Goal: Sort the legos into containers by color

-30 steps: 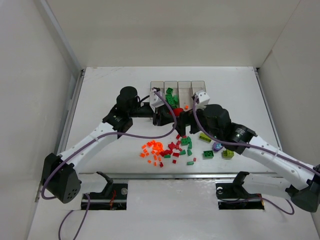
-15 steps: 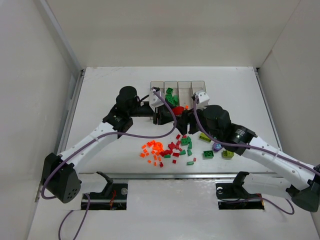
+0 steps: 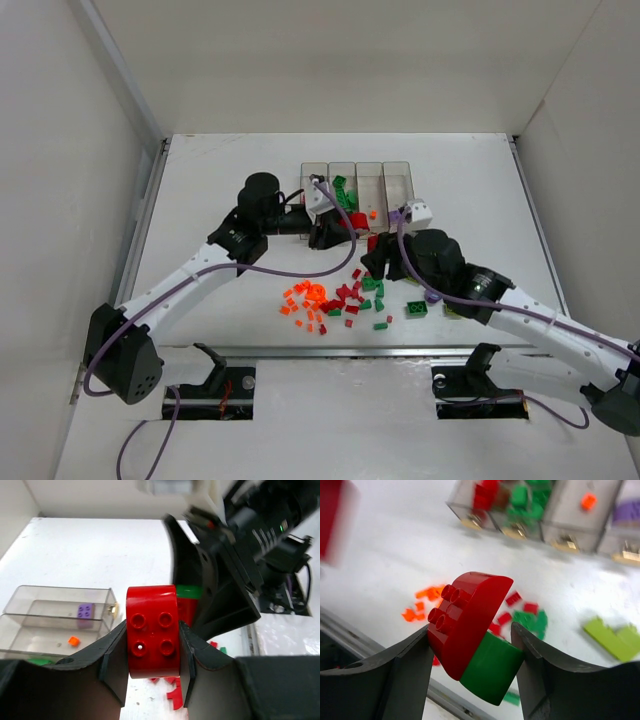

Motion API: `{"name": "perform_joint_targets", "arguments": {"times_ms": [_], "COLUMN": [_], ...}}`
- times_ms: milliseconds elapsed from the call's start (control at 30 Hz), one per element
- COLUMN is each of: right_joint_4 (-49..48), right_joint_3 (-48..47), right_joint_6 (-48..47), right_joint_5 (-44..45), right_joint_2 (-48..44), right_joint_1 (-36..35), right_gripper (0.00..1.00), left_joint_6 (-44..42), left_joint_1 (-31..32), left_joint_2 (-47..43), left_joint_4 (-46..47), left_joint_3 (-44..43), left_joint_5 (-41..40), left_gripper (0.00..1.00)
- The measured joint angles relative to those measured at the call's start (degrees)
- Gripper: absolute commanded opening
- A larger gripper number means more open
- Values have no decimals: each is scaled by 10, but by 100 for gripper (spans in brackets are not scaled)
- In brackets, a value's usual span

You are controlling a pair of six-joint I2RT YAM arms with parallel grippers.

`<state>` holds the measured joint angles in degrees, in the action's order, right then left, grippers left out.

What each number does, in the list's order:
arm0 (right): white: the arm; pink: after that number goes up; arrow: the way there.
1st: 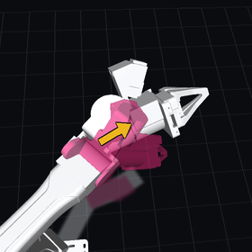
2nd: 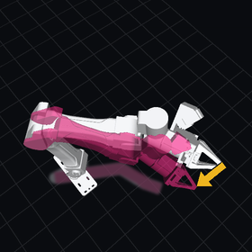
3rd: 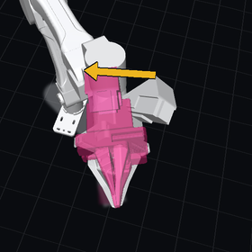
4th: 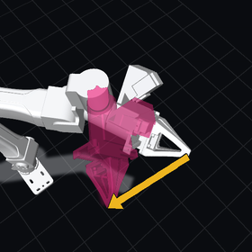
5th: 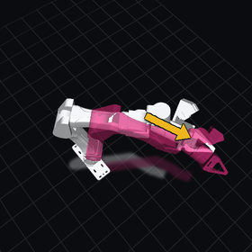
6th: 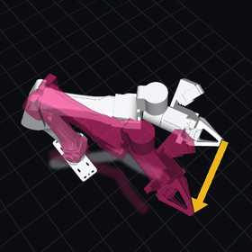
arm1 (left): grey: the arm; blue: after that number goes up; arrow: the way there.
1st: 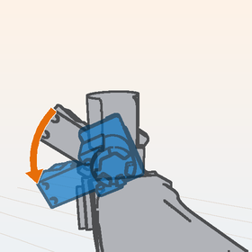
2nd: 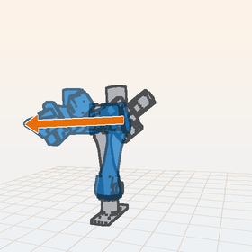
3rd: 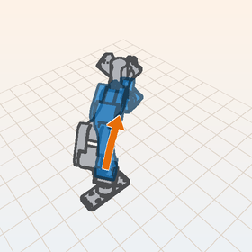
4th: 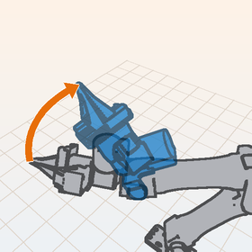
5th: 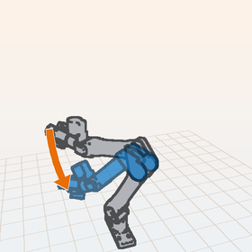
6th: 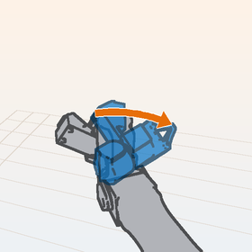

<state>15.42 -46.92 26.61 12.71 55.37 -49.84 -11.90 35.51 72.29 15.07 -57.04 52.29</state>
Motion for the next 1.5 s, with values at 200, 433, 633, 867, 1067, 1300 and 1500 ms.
{"name": "perform_joint_targets", "arguments": {"times_ms": [200, 433, 633, 867, 1067, 1300, 1500], "right_joint_4": [31, 64, 124, 136, 101, 37, 8], "right_joint_3": [101, 116, 61, 7, -13, -63, -100], "right_joint_6": [67, 118, 132, 124, 63, -33, -97], "right_joint_5": [31, 69, 139, 210, 214, 130, 20], "right_joint_2": [-54, -90, -76, -51, -17, 77, 115], "right_joint_1": [8, 11, 11, 11, 24, 81, 148], "right_gripper": [0, 0, 0, 0, 0, 0, 0], "left_joint_6": [2, 21, 57, 66, 73, 82, 81], "left_joint_1": [-3, -3, -3, -3, -21, -41, -41], "left_joint_2": [4, 40, 107, 170, 224, 281, 313], "left_joint_4": [2, 11, 28, 87, 105, 109, 106], "left_joint_3": [-17, -21, -22, -22, -22, -23, -32], "left_joint_5": [-42, -86, -172, -332, -487, -525, -529], "left_gripper": [0, 0, 0, 0, 3, 43, 86]}}
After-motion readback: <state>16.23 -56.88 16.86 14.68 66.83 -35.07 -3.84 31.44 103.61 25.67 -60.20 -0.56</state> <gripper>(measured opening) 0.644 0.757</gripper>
